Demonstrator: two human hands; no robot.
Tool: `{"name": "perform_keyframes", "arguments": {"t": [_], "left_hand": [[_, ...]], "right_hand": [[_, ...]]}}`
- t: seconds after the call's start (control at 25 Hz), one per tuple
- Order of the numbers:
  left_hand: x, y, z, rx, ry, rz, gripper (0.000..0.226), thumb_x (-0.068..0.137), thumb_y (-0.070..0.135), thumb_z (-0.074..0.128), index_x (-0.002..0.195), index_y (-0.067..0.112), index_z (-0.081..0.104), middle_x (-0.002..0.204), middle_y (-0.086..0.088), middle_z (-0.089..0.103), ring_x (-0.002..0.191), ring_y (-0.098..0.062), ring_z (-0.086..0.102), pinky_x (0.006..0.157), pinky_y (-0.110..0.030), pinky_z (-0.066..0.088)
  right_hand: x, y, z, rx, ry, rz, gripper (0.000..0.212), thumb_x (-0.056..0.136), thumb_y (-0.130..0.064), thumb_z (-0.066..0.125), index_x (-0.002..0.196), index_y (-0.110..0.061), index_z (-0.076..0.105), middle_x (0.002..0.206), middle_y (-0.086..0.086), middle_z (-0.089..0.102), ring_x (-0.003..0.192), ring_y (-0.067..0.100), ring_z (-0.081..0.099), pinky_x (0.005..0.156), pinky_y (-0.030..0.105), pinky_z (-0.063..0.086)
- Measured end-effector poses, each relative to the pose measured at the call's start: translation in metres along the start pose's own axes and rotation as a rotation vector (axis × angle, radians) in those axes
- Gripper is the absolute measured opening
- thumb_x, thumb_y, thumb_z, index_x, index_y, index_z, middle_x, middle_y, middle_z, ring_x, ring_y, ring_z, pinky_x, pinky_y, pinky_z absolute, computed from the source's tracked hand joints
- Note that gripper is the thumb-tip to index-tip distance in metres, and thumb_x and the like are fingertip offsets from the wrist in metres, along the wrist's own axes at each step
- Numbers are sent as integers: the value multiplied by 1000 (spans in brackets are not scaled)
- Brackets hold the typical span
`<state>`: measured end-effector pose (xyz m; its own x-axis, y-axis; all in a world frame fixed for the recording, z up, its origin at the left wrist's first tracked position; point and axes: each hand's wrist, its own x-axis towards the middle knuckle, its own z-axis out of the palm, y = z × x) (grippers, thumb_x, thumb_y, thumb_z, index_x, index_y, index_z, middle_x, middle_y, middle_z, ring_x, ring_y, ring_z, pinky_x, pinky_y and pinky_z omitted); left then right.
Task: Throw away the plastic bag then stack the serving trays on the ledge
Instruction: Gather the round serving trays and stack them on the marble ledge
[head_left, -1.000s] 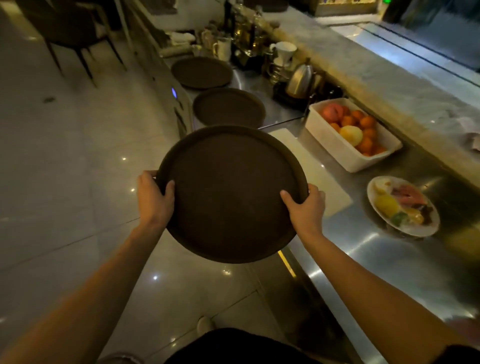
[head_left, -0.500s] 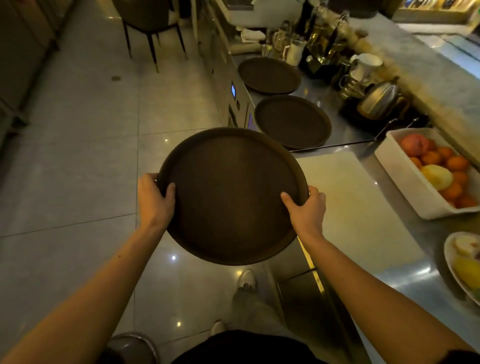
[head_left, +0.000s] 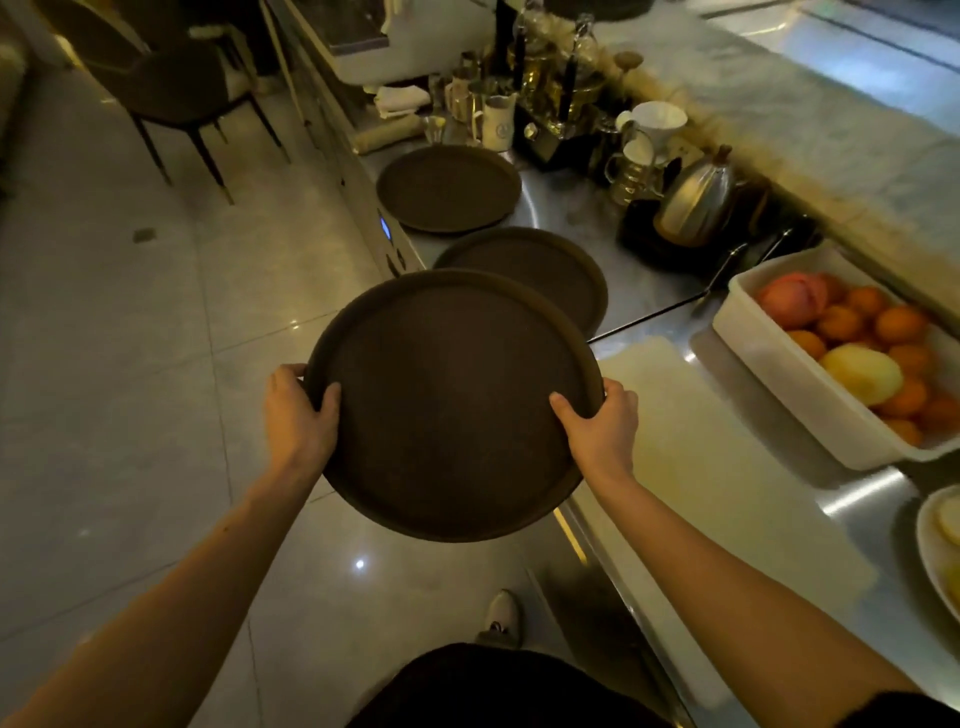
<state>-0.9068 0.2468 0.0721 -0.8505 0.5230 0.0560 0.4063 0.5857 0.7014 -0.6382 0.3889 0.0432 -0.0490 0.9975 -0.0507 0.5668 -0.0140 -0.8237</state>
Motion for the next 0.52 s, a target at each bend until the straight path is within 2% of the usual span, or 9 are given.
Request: {"name": "perform_keyframes", "arguments": {"t": [0.24, 0.4, 0.52], "left_hand": [[71, 37, 41, -18, -69, 28, 40, 92, 21, 61, 126, 7, 47, 126, -15, 53, 112, -29, 56, 88, -37, 49], [131, 44, 67, -25, -134, 51, 40, 91, 22, 62, 125, 7, 47, 125, -15, 54, 109, -28, 57, 84, -35, 47], [185, 46, 81, -66, -220, 119, 40, 91, 20, 62, 125, 6, 47, 126, -14, 53, 108, -27, 57, 84, -33, 46]], "right_hand": [[59, -17, 8, -12, 62, 45, 54, 84, -39, 72, 124, -9, 51, 116, 7, 47, 96, 15, 47, 87, 28, 44], [92, -31, 33, -45, 119, 71, 56, 85, -39, 71, 126, -8, 51, 118, 9, 48, 99, 17, 48, 86, 27, 40], [113, -44, 64, -76, 196, 92, 57, 83, -40, 72, 124, -6, 52, 116, 10, 48, 102, 22, 51, 88, 31, 44]]}}
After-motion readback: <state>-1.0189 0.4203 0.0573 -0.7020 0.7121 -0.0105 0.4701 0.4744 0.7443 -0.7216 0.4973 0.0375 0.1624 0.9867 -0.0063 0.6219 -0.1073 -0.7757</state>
